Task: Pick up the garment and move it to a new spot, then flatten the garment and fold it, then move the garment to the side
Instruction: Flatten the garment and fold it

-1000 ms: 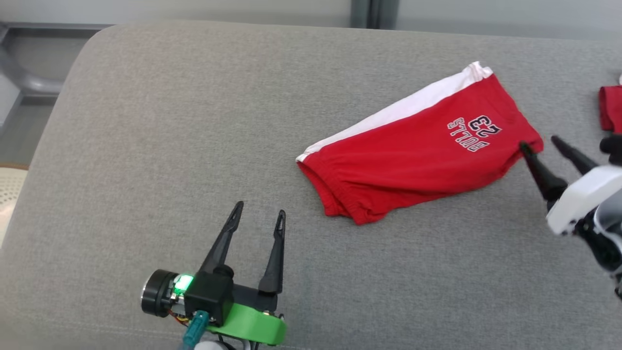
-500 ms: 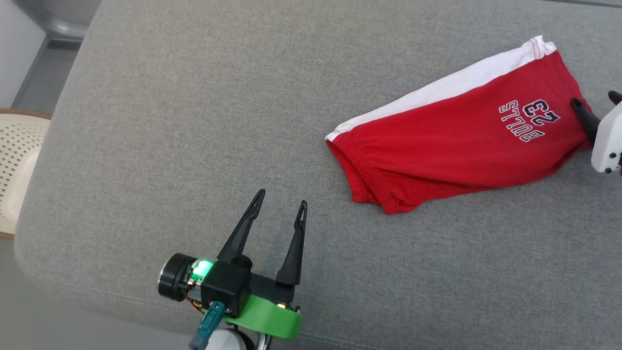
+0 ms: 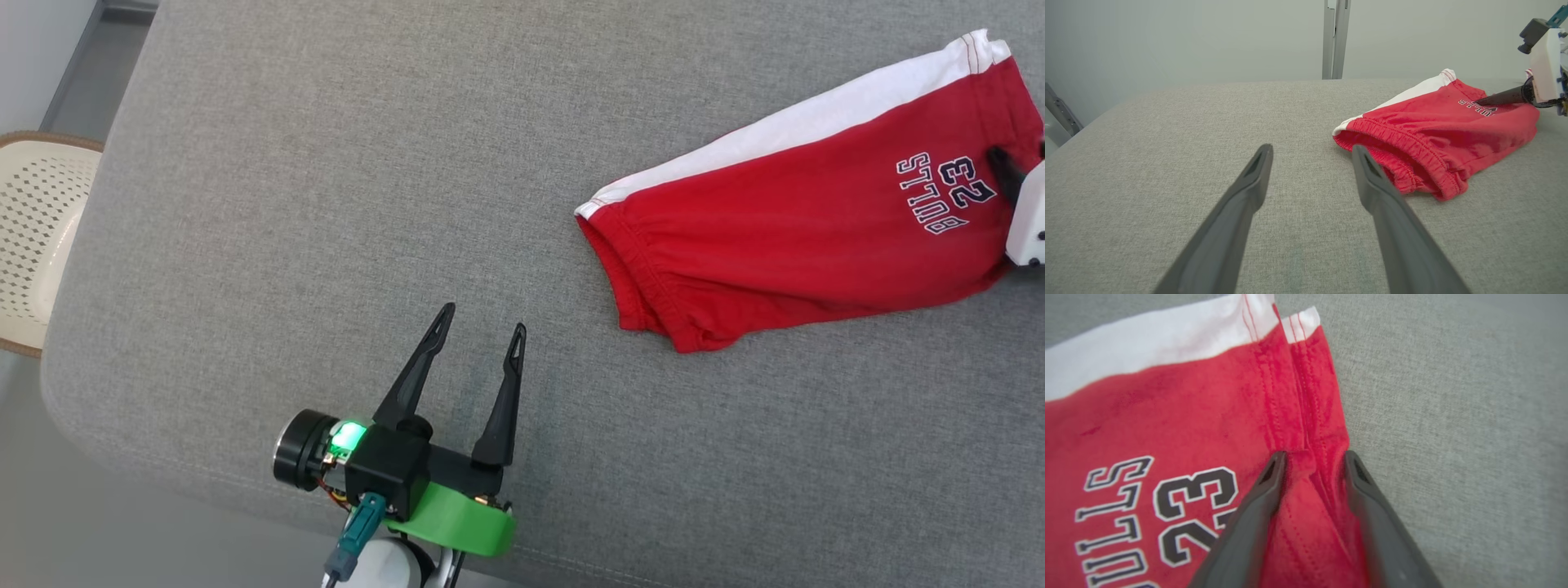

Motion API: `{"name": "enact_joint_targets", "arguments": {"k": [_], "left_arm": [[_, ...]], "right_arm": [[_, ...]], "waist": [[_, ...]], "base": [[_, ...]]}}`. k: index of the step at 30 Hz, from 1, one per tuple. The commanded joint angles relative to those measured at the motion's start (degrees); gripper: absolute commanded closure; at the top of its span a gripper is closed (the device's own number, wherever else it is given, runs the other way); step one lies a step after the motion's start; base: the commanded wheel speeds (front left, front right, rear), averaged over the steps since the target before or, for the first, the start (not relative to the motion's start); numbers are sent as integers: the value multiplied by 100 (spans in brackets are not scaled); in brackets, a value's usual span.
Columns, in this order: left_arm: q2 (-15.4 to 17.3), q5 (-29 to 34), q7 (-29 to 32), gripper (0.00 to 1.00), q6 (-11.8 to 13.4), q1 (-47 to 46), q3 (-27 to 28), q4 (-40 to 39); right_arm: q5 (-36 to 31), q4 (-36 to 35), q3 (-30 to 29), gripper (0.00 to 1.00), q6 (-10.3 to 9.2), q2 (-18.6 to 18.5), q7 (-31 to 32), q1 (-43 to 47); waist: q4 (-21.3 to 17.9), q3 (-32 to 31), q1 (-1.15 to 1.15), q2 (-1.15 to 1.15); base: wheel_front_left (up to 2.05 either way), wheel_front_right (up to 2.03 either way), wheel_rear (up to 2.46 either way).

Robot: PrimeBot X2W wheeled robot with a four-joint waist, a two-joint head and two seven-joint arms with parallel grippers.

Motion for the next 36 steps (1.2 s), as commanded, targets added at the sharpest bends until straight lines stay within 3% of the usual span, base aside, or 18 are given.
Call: {"name": "enact_joint_targets", "arguments": {"k": [1, 20, 27, 36], "left_arm": [[-5, 10, -13, 0, 32, -85, 21, 22], [0, 231, -13, 0, -152, 164, 354, 131], [2, 267, -13, 0, -216, 175, 332, 194], [1, 172, -13, 0, -225, 292, 286, 263]], "right_arm": [[45, 124, 135, 100, -11, 78, 55, 295], [-95, -565, 61, 100, -9, -459, -621, 740], [-449, -1054, -117, 100, -9, -199, -466, 555], [-927, -2127, -407, 100, -8, 333, 143, 763]], "waist": [[-72, -40, 0, 0], [-1471, -607, 0, 0], [-1560, -728, 0, 0], [-1315, -963, 0, 0]], "base": [[0, 0, 0], [0, 0, 0], [0, 0, 0], [0, 0, 0]]}}
